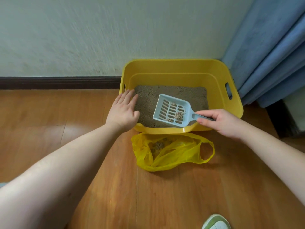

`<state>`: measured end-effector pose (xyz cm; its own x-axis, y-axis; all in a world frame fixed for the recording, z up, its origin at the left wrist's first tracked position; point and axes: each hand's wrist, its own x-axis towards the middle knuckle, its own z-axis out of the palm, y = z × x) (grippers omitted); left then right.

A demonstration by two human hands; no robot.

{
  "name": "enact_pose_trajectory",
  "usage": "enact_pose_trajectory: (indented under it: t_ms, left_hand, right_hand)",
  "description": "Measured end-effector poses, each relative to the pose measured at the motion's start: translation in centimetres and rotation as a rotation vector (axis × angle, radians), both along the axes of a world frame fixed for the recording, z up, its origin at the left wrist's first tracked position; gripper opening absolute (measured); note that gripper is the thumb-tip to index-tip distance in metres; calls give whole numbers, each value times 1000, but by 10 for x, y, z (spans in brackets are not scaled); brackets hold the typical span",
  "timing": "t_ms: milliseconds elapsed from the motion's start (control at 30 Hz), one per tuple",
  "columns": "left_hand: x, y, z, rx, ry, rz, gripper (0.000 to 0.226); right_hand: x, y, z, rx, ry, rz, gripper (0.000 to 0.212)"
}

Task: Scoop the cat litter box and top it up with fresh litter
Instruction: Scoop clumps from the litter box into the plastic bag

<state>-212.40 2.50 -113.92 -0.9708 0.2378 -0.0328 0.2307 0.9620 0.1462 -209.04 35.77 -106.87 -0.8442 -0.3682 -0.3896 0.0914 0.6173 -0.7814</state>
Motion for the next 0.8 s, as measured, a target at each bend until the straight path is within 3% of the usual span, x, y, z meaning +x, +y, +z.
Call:
enact_pose_trajectory:
  t_ms: [367,533,800]
  left_hand:
    - [1,-1,0,-9,4,6,71]
    - [0,-1,-1,3,12,5,70]
    - [1,-1,-2,24,25,9,69]
  right_hand:
    - [80,-16,-70,81,-203,82,21]
    - [78,-17,-98,150,-183,33,16]
    - [74,-23,-107,236,-173,58,29]
